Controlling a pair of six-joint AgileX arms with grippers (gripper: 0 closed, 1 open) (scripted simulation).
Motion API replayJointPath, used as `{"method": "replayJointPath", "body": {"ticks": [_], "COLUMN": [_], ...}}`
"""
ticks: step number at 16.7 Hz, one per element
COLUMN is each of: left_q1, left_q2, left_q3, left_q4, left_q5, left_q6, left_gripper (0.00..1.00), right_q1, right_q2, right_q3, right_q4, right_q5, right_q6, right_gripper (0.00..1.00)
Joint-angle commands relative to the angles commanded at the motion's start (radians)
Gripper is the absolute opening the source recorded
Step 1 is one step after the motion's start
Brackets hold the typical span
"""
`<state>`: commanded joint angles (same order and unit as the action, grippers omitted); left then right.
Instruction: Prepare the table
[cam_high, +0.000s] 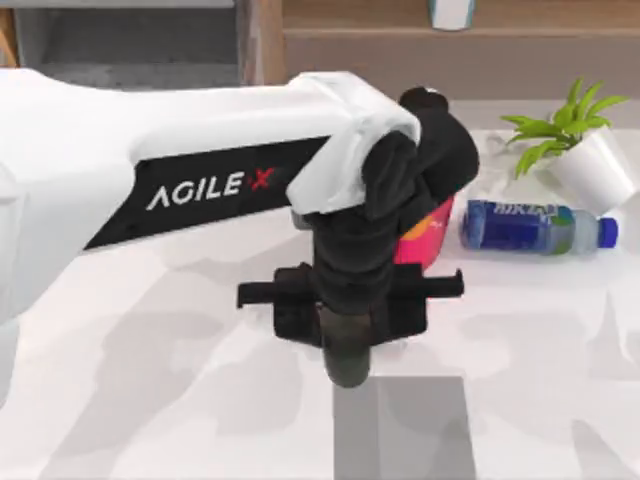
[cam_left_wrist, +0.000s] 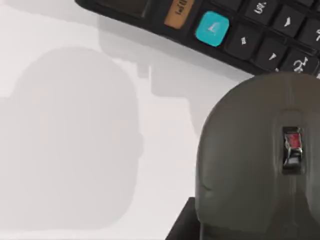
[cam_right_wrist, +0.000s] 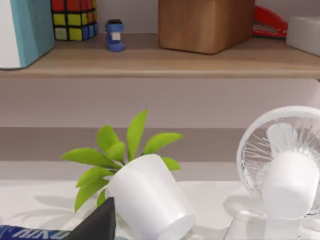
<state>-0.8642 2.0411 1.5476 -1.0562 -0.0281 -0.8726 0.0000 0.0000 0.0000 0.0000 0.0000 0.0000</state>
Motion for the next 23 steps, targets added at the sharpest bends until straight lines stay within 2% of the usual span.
{"method": "replayJointPath", "body": {"ticks": [3,6,15,23], "left_q1": [-0.145,-0.221,-0.23,-0.239], "left_q2": [0.013,0.014,0.01,-0.014], "left_q3": [-0.054,-0.085,-0.087,-0.002], "left_q4": [0.064,0.116,0.129,0.266], "left_q5": [-0.035,-0.061,-0.068,-0.176], "left_q6": [-0.105,-0.167,-0.175,-0.171], "left_gripper": [0.0,0.0,0.0,0.0], "right_q1": [0.0,0.0,0.0,0.0], "right_q2": [0.0,0.0,0.0,0.0], "right_q3": [0.0,0.0,0.0,0.0], "right_q4": [0.0,0.0,0.0,0.0], "right_q5": [0.0,0.0,0.0,0.0], "right_q6": [0.0,0.0,0.0,0.0], "right_gripper": [1.0,1.0,1.0,1.0]}}
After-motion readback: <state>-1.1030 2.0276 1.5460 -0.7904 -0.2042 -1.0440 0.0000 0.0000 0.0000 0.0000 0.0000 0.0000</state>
